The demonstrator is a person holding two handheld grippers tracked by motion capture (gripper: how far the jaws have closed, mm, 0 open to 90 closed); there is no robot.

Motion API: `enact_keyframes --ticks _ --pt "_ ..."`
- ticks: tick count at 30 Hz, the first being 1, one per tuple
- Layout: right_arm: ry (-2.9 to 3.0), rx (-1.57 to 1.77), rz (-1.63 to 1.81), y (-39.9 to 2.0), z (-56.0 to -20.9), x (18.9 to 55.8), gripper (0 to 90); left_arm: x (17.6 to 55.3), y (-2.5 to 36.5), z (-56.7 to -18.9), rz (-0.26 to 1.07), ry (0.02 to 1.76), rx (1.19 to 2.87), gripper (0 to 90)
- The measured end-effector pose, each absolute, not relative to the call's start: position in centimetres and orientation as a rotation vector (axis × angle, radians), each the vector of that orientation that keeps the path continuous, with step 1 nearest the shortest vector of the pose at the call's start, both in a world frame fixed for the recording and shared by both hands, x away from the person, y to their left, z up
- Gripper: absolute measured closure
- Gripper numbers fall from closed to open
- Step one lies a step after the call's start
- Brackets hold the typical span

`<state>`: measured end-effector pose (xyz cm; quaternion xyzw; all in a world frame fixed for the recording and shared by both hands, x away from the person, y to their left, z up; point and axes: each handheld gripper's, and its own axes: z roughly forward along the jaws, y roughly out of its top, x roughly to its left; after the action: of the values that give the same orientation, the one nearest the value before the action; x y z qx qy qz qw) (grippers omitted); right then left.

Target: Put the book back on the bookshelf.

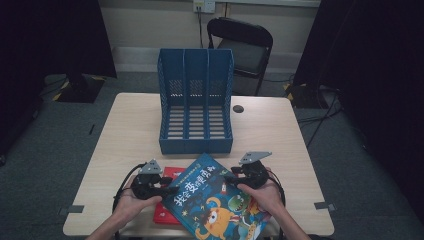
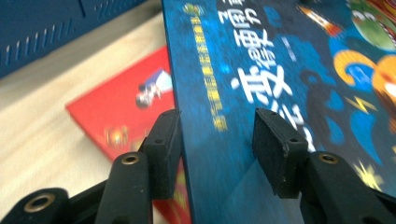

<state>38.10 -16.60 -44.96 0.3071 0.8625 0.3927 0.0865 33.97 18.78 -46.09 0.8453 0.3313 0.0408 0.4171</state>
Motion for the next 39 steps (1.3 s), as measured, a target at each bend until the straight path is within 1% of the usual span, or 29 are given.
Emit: enact_keyframes --ticks 4,10,19,29,39 --pt "2.575 0.913 1.172 -16.5 -45.0 38.1 53.3 32.9 19.8 -46.2 0.098 0.83 2.116 50.9" --pt "2.577 0.912 1.176 -16.4 -45.0 38.2 52.5 31.7 20.2 -46.2 0.105 0.83 2.126 44.6" --pt "2.579 0.911 1.17 -16.3 -45.0 38.2 50.8 30.9 20.6 -46.4 0.152 0.778 2.148 41.5" --pt "2.586 0.916 1.171 -16.5 -45.0 38.1 50.4 31.6 20.3 -46.5 0.161 0.788 2.139 43.4" --pt "2.564 0.944 1.181 -17.7 -45.2 37.3 47.5 33.1 19.9 -46.3 0.172 0.822 2.139 44.0"
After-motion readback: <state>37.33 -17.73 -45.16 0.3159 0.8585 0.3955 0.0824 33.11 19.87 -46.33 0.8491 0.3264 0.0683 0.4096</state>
